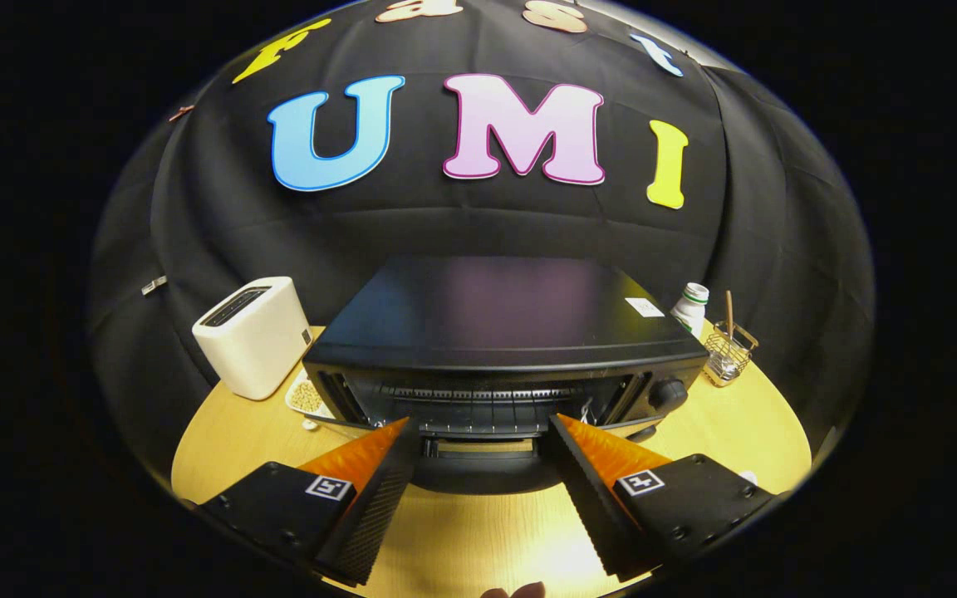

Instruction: Open the toaster oven, put the food inside, and close the toaster oven door.

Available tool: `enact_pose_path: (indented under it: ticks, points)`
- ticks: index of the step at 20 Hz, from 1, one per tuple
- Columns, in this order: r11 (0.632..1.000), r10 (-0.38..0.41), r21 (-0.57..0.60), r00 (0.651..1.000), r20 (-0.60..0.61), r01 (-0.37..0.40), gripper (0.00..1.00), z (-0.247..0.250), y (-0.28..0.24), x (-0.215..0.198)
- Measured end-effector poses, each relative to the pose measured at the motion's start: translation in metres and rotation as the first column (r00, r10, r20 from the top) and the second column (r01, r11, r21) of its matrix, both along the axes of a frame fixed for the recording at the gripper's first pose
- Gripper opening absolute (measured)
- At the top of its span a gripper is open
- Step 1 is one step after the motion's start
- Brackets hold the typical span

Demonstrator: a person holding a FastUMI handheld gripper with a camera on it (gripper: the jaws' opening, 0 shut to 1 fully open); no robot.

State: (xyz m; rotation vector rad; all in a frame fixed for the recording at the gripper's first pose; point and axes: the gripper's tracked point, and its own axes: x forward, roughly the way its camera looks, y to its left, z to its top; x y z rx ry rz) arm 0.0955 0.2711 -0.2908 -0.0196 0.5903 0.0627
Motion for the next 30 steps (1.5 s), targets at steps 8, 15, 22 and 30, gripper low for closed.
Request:
enact_pose_path:
  ticks: [8,15,22,30]
  points:
    - [1.0,0.001,-0.015,1.0,-0.031,-0.001,1.0,-0.019,-0.002,-0.042]
    - [0.999,0.011,-0.03,0.992,-0.13,-0.015,0.99,-0.058,-0.004,-0.082]
    - [0.993,0.092,-0.041,0.948,-0.305,-0.109,0.99,-0.111,0.001,-0.119]
    - [0.965,0.253,0.13,0.936,-0.244,-0.228,0.99,-0.027,-0.014,-0.128]
